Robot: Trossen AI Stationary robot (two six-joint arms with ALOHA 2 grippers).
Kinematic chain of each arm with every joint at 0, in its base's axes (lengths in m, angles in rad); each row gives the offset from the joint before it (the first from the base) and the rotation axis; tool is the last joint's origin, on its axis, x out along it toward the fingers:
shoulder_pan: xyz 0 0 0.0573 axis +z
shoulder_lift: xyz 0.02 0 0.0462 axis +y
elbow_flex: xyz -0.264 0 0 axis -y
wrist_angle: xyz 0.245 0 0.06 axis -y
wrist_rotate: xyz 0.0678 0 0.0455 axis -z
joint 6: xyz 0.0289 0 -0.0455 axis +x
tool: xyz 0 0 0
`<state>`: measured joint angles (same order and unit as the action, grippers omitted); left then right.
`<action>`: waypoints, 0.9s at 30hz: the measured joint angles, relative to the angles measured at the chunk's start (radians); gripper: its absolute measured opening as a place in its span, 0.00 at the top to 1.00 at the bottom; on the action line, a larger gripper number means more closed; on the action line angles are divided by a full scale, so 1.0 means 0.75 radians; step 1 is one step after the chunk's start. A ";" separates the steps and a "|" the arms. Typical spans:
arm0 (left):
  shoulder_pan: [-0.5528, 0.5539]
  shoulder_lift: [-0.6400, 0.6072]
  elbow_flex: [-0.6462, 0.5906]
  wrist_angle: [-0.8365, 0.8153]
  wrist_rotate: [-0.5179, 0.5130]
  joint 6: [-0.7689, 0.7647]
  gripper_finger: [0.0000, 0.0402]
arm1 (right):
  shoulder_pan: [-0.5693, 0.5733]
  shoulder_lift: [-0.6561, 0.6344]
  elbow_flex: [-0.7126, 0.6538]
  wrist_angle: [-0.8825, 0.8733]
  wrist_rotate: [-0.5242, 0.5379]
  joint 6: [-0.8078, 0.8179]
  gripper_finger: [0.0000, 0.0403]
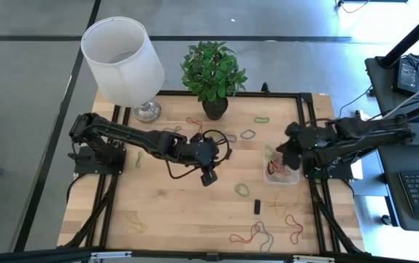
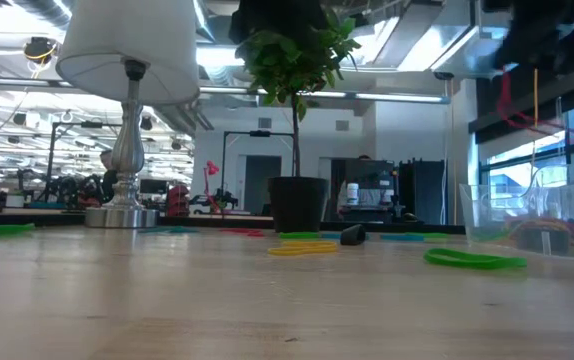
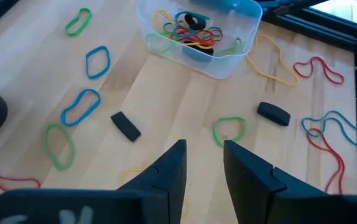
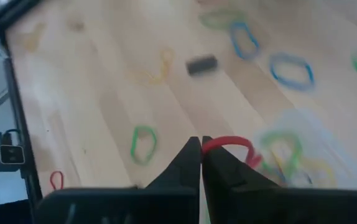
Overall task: Pick and place rubber bands into bin
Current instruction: Put the red rubber band into the transparent bin
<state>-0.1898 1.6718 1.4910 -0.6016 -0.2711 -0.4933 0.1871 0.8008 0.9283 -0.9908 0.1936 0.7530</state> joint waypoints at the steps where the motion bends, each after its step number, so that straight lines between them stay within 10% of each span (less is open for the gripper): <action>1: 0.000 0.000 0.000 0.000 -0.006 0.000 0.75 | 0.000 -0.019 0.000 -0.048 0.000 0.040 0.98; 9: 0.003 0.000 -0.001 0.000 -0.029 0.002 0.75 | 0.055 -0.001 -0.050 -0.214 -0.013 0.207 0.99; 27: 0.003 0.001 -0.002 -0.001 -0.033 0.003 0.75 | 0.132 0.042 -0.609 0.322 -0.260 0.422 0.92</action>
<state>-0.1879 1.6726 1.4895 -0.6021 -0.2955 -0.4911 0.2863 0.8322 0.4713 -0.7494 -0.0018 1.0693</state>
